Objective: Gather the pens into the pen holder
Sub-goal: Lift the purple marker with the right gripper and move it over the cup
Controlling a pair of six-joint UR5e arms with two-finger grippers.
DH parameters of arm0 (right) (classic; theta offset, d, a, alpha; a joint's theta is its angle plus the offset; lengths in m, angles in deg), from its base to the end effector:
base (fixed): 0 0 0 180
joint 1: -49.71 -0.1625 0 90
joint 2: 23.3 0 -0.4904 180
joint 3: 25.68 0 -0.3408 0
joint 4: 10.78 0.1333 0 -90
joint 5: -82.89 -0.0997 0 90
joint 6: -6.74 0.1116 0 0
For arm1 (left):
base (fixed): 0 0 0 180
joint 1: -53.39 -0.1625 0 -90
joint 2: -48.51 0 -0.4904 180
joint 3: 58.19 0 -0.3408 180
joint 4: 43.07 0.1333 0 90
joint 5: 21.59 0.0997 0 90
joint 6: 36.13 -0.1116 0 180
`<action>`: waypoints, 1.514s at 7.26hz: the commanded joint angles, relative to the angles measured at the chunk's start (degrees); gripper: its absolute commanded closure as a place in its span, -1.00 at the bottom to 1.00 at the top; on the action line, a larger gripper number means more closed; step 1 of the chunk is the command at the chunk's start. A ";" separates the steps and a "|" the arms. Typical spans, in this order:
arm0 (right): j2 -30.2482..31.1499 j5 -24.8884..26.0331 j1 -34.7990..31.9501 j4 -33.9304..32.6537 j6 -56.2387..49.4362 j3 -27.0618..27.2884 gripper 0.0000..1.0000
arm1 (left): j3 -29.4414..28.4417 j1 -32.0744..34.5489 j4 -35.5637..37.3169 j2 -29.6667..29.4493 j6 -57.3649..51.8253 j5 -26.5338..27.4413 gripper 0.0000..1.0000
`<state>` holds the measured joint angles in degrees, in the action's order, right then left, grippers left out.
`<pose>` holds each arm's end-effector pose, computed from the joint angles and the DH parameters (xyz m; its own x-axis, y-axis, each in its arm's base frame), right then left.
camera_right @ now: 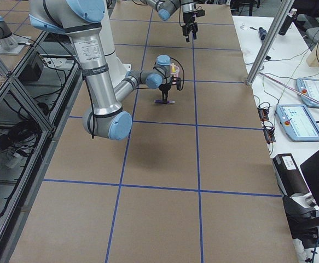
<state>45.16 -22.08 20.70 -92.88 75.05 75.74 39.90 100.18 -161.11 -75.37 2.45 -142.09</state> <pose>-0.4845 -0.3881 0.4496 0.7331 -0.0017 0.6801 -0.0536 0.9967 0.0603 0.3900 -0.5271 0.2809 0.3816 0.5776 -0.7217 0.0050 0.7795 0.6264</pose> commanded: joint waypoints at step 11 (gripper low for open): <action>-14.06 47.47 12.92 2.11 -0.89 3.37 1.00 | 0.00 -0.38 -0.44 2.67 0.35 -0.34 -1.00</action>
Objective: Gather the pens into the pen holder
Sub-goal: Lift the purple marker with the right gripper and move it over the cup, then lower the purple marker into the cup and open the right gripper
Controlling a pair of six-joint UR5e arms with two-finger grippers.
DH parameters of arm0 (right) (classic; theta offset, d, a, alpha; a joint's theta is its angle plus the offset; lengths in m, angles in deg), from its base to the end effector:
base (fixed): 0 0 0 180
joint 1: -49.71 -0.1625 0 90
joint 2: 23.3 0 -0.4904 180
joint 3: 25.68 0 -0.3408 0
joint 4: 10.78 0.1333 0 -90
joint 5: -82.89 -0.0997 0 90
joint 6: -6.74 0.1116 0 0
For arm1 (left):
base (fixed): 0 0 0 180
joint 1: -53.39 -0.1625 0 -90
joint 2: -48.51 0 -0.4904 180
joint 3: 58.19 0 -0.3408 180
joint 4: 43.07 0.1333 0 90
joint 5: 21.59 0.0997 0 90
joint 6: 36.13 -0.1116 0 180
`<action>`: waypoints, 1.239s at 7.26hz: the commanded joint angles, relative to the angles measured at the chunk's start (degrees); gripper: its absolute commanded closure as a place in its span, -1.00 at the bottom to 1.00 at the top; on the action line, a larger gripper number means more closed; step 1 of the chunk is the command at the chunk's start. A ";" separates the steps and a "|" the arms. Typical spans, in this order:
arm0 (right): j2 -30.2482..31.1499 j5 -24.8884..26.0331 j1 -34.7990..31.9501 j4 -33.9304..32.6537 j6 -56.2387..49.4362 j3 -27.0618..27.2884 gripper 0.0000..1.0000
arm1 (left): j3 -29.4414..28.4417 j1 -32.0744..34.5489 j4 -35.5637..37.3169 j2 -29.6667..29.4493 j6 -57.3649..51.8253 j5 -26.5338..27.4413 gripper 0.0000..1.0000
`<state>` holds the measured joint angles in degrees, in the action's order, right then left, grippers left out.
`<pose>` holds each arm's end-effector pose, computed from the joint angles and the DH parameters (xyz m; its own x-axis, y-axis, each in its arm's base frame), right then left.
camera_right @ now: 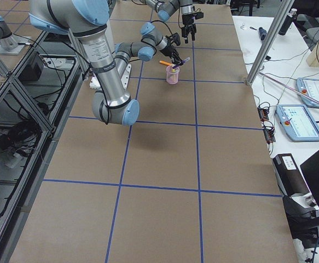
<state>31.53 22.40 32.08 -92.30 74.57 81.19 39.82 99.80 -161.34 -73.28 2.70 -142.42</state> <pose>-0.5393 -0.3689 0.2557 0.6880 -0.1259 0.7147 -0.4456 0.7041 0.5530 0.3905 -0.5206 0.3045 0.3906 0.5599 -0.7307 -0.0162 0.7979 0.6026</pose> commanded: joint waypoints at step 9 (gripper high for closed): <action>-3.14 6.71 4.10 5.15 -1.81 -6.33 -0.98 | 0.08 -0.01 -0.30 1.02 -0.25 0.07 -1.00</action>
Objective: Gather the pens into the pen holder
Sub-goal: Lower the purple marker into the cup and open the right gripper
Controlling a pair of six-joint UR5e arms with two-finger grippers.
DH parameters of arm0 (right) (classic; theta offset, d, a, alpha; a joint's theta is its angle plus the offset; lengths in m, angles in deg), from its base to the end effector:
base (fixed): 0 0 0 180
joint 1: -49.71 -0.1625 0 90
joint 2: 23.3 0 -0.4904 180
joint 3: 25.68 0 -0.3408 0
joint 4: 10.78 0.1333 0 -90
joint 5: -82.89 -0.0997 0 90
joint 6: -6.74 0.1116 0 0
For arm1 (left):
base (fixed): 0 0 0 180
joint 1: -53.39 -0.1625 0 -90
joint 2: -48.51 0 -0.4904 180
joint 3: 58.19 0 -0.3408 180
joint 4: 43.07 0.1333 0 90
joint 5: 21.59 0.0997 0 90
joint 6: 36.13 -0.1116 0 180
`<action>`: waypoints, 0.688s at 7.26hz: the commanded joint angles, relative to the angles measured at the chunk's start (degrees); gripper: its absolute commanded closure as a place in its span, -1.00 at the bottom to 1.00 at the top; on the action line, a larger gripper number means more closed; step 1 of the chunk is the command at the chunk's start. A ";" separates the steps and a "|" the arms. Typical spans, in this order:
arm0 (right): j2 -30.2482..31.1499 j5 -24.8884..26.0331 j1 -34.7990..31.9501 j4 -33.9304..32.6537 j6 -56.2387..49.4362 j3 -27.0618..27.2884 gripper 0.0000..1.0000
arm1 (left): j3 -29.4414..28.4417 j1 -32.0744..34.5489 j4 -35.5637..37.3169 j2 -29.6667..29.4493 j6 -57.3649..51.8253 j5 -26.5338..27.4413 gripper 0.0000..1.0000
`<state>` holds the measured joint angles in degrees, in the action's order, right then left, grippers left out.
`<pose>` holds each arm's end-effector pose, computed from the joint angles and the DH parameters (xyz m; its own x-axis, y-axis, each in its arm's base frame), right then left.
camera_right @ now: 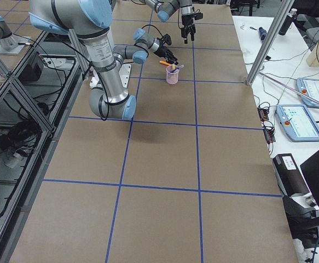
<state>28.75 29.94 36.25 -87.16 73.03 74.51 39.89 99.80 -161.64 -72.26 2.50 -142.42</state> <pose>-0.5900 -0.3474 0.2497 0.7036 -0.1616 0.6920 -0.4577 0.6418 0.6153 0.3883 -0.5182 0.3148 0.3963 0.5566 -0.7302 -0.0222 0.8008 0.5985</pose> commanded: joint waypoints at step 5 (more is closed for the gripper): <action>-0.03 -44.65 -25.13 -12.45 -1.25 6.43 -0.98 | -0.61 -6.40 0.61 0.01 5.19 2.08 -1.00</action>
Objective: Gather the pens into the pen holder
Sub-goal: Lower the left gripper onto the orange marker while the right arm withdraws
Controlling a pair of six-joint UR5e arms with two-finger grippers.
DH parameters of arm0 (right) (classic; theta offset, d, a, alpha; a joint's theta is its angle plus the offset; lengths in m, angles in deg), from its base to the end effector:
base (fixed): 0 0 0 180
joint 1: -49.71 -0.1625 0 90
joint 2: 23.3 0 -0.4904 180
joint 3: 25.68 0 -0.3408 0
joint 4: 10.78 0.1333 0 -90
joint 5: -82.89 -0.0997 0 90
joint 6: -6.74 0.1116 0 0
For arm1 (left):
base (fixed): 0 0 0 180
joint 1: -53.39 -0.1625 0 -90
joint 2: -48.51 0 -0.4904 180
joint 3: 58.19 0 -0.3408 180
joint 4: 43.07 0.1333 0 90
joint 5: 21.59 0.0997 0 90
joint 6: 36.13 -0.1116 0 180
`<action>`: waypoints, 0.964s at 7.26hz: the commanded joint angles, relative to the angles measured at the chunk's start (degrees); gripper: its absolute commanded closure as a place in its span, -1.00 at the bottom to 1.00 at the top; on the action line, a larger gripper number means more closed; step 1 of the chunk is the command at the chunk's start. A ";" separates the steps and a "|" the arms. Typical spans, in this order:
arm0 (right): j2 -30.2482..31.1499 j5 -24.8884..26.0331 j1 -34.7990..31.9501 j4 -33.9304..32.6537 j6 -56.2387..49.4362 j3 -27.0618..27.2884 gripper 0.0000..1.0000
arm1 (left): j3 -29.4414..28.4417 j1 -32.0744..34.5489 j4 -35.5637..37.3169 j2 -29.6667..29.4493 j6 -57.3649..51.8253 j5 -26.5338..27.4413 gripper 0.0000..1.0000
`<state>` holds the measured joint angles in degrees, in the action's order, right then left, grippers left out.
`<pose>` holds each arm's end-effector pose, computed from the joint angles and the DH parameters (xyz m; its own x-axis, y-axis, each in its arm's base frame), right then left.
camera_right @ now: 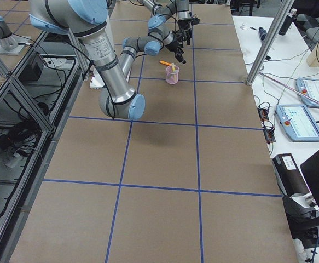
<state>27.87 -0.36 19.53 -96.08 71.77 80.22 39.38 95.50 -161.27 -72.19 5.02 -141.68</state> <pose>-0.4886 -0.4535 0.2368 0.6462 -0.1091 0.7553 -0.3463 0.8400 0.4177 0.4276 -0.4907 0.3202 0.3750 0.5393 -0.7540 -0.0656 0.8268 0.5587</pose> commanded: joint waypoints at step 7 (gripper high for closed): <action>12.54 -45.16 -43.35 -5.22 -33.94 -10.34 -1.00 | -0.54 -14.68 11.68 0.37 8.42 8.72 -0.97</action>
<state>38.98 -44.62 -19.78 -101.37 45.91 73.14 39.14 82.21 -150.15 -71.96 13.82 -134.03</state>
